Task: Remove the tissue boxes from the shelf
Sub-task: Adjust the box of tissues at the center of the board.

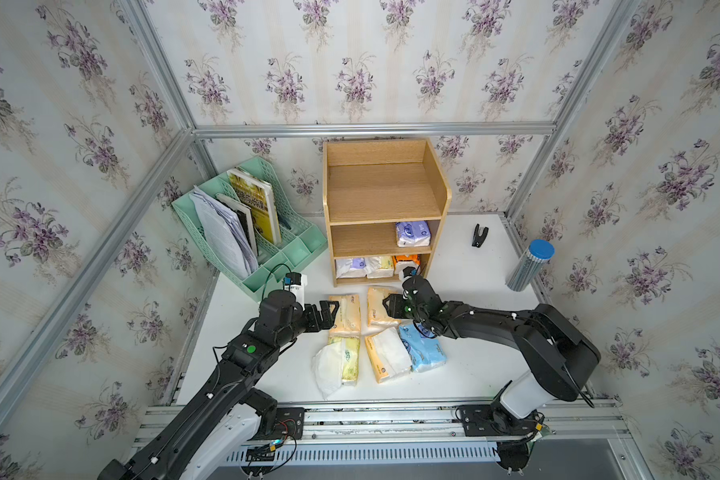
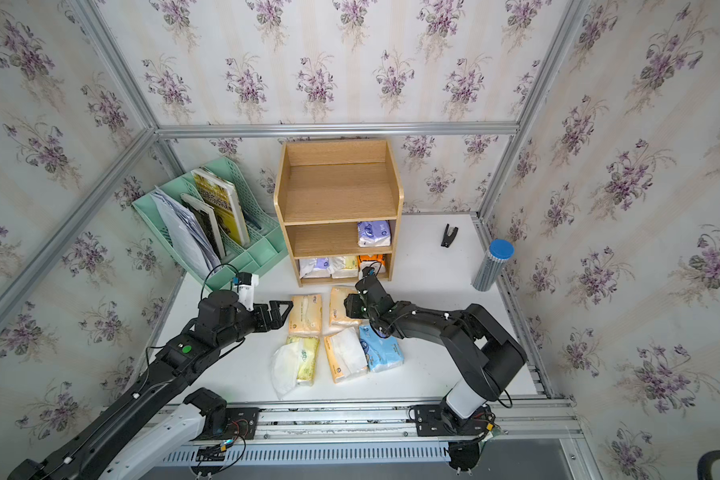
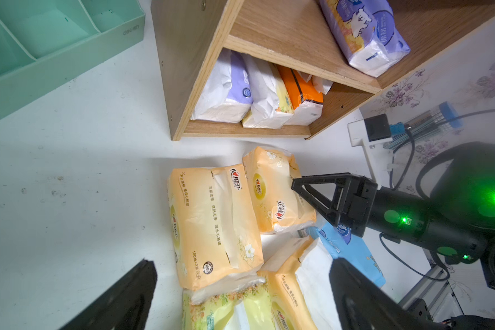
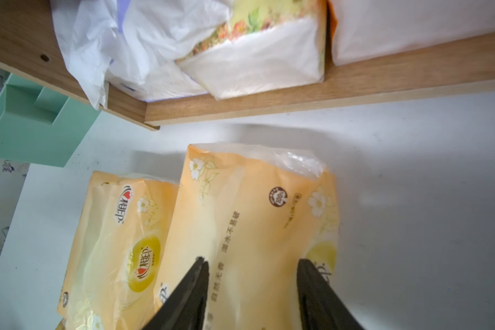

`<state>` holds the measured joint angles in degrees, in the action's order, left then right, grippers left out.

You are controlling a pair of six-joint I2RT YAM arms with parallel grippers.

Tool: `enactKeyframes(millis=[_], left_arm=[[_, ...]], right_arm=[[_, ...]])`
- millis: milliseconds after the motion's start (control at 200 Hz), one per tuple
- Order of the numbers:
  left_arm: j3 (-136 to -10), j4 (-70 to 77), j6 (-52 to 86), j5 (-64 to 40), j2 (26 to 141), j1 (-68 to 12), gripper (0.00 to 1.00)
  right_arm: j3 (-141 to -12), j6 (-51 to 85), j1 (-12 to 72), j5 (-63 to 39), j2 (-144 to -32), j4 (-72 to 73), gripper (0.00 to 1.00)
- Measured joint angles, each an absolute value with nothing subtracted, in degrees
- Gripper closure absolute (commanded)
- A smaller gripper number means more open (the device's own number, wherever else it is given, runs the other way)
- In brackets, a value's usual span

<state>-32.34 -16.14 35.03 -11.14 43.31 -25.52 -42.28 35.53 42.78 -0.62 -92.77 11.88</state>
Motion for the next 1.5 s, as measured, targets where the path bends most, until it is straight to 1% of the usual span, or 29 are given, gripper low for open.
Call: enactKeyframes(millis=[135, 375, 440, 560, 794, 994, 1134, 1289, 1409, 1504], left_arm=[[-31.7, -16.8, 34.9, -10.6, 42.2, -25.5, 0.01], [-30.9, -16.6, 35.0, -10.3, 41.7, -25.5, 0.01], [-30.9, -16.5, 35.0, -10.3, 41.8, -25.5, 0.01], [-31.0, -16.5, 35.0, -10.5, 42.3, -25.5, 0.01], [-30.0, -16.4, 34.8, -9.6, 44.0, -25.5, 0.01], [-27.7, -11.9, 33.8, -10.1, 49.6, -25.4, 0.01], [-27.9, -8.0, 33.8, -10.9, 54.7, -25.2, 0.01], [-27.4, -3.4, 34.0, -13.1, 58.7, -25.2, 0.01], [-26.7, -1.4, 34.5, -14.4, 60.5, -25.2, 0.01], [-25.8, -0.4, 34.6, -15.1, 60.7, -25.2, 0.01]], right_arm=[[-40.8, 35.6, 45.3, -2.4, -93.0, 14.1, 0.46], [-39.5, 37.2, 49.5, -1.4, -93.6, 16.1, 0.47], [-38.6, 37.5, 50.0, -0.6, -92.7, 16.1, 0.49], [-37.6, 38.3, 50.1, 1.3, -89.9, 15.0, 0.51], [-37.6, 38.5, 50.0, 7.5, -83.1, 10.9, 0.51], [-37.0, 38.6, 47.5, 9.6, -78.6, 9.2, 0.49], [-36.8, 39.0, 46.9, 7.6, -81.6, 10.1, 0.45], [-40.2, 38.6, 46.9, 4.9, -87.4, 12.3, 0.42], [-45.0, 37.1, 46.8, 2.6, -92.5, 14.0, 0.42], [-47.7, 35.8, 46.9, 1.2, -96.2, 14.3, 0.45]])
